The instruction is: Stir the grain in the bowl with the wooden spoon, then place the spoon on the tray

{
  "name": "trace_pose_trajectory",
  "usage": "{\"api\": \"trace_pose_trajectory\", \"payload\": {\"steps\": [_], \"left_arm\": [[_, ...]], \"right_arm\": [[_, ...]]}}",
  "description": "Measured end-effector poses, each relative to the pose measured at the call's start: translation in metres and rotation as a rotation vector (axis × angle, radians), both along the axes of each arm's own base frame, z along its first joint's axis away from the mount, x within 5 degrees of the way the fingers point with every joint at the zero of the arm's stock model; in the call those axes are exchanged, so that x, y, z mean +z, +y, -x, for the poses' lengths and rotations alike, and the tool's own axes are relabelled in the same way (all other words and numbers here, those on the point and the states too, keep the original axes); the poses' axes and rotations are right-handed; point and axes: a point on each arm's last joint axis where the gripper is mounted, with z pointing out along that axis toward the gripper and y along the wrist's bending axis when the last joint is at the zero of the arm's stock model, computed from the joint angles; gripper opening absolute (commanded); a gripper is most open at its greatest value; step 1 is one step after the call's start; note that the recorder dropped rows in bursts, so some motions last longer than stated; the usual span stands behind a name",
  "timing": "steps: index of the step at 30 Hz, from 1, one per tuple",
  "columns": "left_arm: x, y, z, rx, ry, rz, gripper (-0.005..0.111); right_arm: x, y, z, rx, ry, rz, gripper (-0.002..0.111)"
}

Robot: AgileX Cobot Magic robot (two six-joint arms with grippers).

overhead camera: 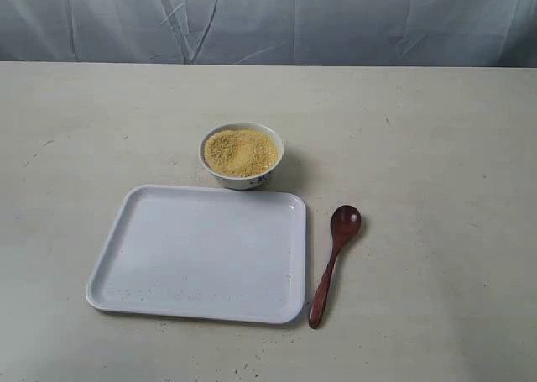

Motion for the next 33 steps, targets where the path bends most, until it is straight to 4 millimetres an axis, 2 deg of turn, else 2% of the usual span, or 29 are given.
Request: {"api": "trace_pose_trajectory", "payload": {"steps": [5, 8, 11, 13, 15, 19, 21, 24, 28, 33], "left_arm": [[0.0, 0.0, 0.0, 0.0, 0.0, 0.0, 0.0], [0.0, 0.0, 0.0, 0.0, 0.0, 0.0, 0.0], [0.0, 0.0, 0.0, 0.0, 0.0, 0.0, 0.0], [0.0, 0.0, 0.0, 0.0, 0.0, 0.0, 0.0], [0.0, 0.0, 0.0, 0.0, 0.0, 0.0, 0.0], [0.0, 0.0, 0.0, 0.0, 0.0, 0.0, 0.0], [0.0, 0.0, 0.0, 0.0, 0.0, 0.0, 0.0], [0.0, 0.0, 0.0, 0.0, 0.0, 0.0, 0.0], [0.0, 0.0, 0.0, 0.0, 0.0, 0.0, 0.0], [0.0, 0.0, 0.0, 0.0, 0.0, 0.0, 0.0]], "right_arm": [[0.011, -0.003, 0.009, -0.026, -0.157, -0.023, -0.001], [0.012, -0.003, 0.01, -0.029, -0.171, -0.024, -0.001], [0.008, -0.002, 0.006, -0.021, -0.111, -0.012, -0.001], [0.004, 0.0, 0.0, -0.032, 0.001, 0.047, -0.001], [0.01, 0.001, -0.009, -0.04, 0.127, 0.09, -0.001], [0.043, 0.005, -0.03, 0.004, 0.314, 0.06, -0.001], [0.06, 0.012, -0.048, 0.062, 0.456, 0.071, -0.001], [0.069, 0.026, -0.077, 0.179, 0.74, 0.114, -0.001], [0.058, 0.039, -0.117, 0.272, 1.047, 0.135, -0.001], [0.023, 0.047, -0.144, 0.321, 1.318, 0.148, -0.001]]}}
